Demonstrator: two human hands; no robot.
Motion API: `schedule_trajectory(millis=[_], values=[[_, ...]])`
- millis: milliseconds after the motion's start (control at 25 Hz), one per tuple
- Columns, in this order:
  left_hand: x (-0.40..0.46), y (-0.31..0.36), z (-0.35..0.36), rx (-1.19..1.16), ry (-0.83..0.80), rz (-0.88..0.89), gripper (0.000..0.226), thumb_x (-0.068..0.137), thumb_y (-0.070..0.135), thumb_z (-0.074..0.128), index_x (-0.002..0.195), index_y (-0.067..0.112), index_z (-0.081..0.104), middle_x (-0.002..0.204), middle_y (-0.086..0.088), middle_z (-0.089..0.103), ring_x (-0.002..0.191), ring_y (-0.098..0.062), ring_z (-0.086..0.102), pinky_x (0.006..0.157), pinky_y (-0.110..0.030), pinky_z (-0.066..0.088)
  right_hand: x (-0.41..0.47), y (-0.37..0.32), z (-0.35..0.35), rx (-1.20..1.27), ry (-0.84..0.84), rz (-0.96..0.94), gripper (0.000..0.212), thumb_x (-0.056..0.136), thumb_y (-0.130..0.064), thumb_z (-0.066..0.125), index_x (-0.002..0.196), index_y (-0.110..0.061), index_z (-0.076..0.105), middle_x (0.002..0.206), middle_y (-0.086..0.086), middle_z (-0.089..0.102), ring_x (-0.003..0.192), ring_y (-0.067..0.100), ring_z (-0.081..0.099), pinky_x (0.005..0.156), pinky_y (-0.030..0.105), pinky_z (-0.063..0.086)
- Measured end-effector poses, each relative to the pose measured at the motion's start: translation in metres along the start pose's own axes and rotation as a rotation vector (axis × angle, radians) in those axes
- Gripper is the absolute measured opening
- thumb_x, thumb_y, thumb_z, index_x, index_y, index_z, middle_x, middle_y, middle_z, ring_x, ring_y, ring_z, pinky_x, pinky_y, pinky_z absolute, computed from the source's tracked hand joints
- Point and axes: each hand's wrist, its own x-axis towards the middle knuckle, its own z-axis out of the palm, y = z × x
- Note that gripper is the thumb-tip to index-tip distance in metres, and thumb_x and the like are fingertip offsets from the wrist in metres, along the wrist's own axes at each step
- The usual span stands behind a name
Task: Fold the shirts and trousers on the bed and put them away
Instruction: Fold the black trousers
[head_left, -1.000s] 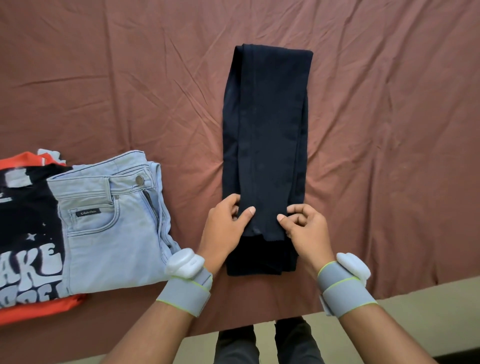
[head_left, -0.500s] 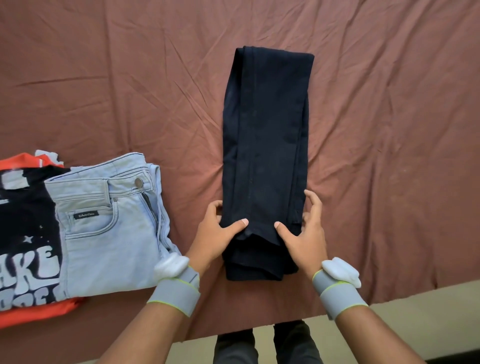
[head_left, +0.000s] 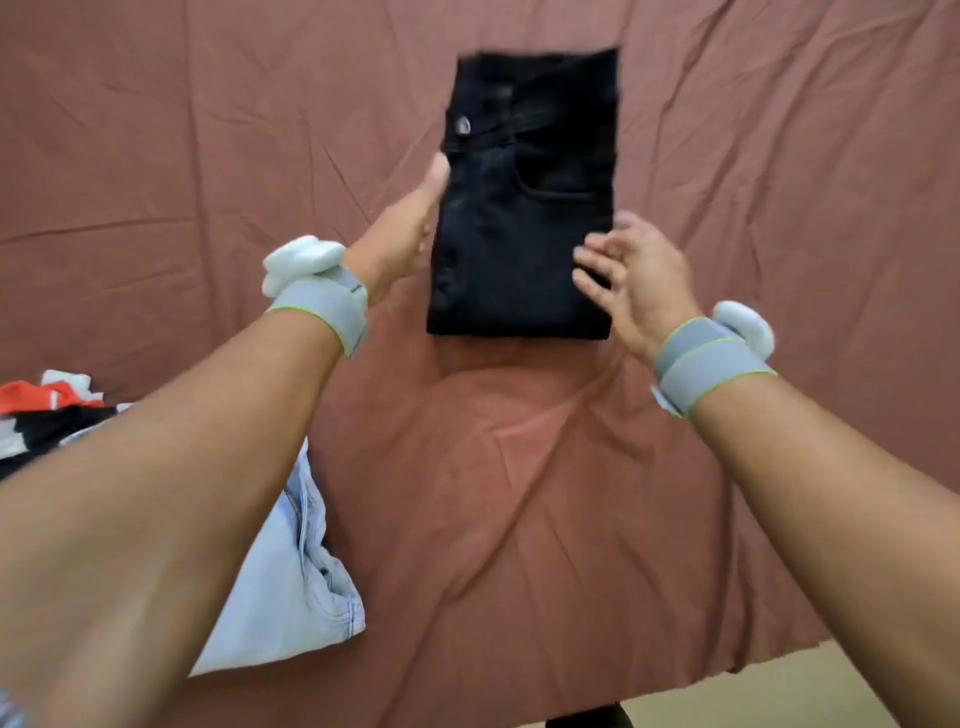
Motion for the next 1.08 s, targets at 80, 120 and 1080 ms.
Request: schedule_trajectory(millis=[80, 120, 1080], values=[[0.022, -0.023, -0.006, 0.220, 0.027, -0.023, 0.055, 0.096, 0.055, 0.051, 0.142, 0.025, 0.044, 0.119, 0.009, 0.058, 0.094, -0.001, 0.057, 0.083, -0.015, 0.045, 0.017, 0.031, -0.007, -0.489, 0.145, -0.096, 0.040, 0.085, -0.019, 0.066, 0.123, -0.013, 0.054, 0.102, 0.003, 0.056, 0.090, 0.014, 0.058, 0.086, 0.035, 0.052], [0.032, -0.038, -0.010, 0.263, 0.032, 0.001, 0.064, 0.094, 0.051, 0.058, 0.146, 0.021, 0.037, 0.120, 0.007, 0.057, 0.098, -0.003, 0.056, 0.085, -0.017, 0.045, 0.020, 0.041, -0.012, -0.642, 0.179, -0.109, 0.048, 0.081, -0.025, 0.071, 0.124, -0.016, 0.053, 0.110, 0.002, 0.055, 0.097, 0.015, 0.057, 0.092, 0.034, 0.049], [-0.043, -0.099, 0.011, -0.475, 0.023, -0.190, 0.028, 0.093, 0.017, 0.058, 0.118, 0.005, 0.065, 0.093, -0.009, 0.074, 0.078, -0.020, 0.072, 0.063, -0.026, 0.057, -0.028, 0.081, -0.015, -0.114, -0.217, 0.163, 0.040, 0.084, -0.003, 0.060, 0.122, -0.014, 0.059, 0.118, 0.016, 0.067, 0.101, 0.030, 0.065, 0.090, 0.048, 0.054]])
